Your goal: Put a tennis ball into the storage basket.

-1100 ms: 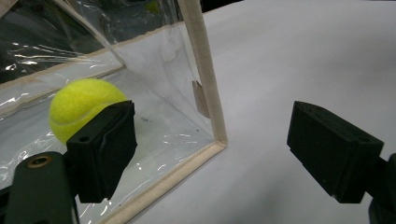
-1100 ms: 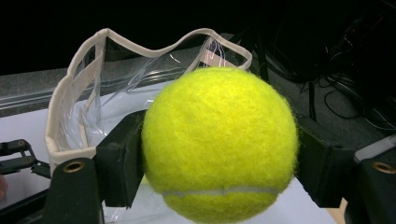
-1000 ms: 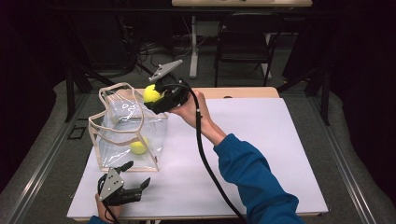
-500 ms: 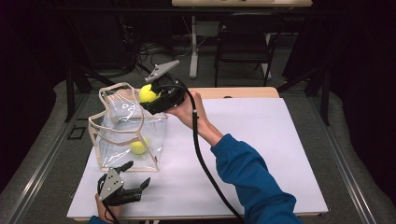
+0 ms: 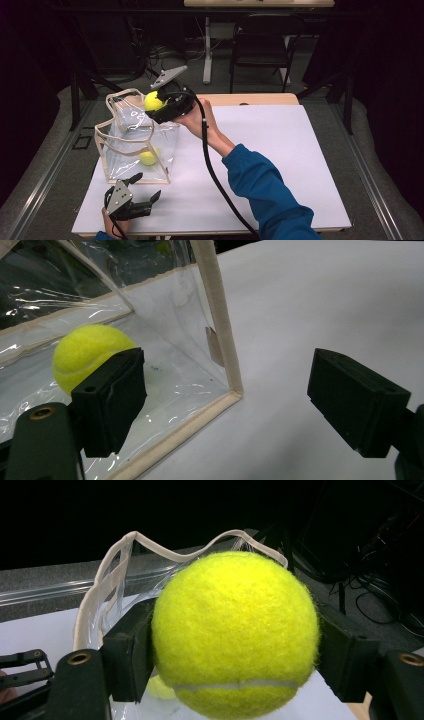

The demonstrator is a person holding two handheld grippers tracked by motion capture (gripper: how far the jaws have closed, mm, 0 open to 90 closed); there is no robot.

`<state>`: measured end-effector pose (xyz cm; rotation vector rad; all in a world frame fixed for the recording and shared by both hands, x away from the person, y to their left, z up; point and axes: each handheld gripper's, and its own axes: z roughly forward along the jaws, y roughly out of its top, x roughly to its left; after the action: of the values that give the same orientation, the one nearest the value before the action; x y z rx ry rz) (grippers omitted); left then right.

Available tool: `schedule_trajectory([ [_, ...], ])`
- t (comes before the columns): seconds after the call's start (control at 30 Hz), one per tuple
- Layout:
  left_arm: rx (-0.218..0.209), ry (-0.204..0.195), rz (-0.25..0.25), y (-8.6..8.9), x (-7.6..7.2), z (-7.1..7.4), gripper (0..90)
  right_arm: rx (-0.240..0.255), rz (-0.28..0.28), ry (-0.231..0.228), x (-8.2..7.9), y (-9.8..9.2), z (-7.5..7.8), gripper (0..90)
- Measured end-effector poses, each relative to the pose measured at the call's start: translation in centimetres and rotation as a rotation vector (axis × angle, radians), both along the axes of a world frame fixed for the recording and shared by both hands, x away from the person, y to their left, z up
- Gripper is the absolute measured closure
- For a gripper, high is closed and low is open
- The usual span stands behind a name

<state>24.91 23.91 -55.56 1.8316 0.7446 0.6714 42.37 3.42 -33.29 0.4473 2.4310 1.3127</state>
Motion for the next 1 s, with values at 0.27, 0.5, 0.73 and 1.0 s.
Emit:
schedule_trajectory([
  [0.27,0.0,0.0,-0.002,0.0,0.0,0.0,15.9,-0.001,0.009,0.003,-0.1,0.6,0.0,26.4],
  [0.5,0.0,0.0,-0.001,0.0,0.0,0.0,15.9,-0.004,0.019,0.003,-0.2,1.2,-0.1,26.4],
  [0.73,-0.001,0.0,-0.001,0.0,0.0,0.0,15.9,-0.007,0.023,0.004,-0.1,1.6,-0.1,26.4],
  [1.0,-0.001,0.001,-0.002,0.0,0.0,0.0,15.9,-0.016,0.031,0.011,-0.2,2.2,-0.3,26.4],
])
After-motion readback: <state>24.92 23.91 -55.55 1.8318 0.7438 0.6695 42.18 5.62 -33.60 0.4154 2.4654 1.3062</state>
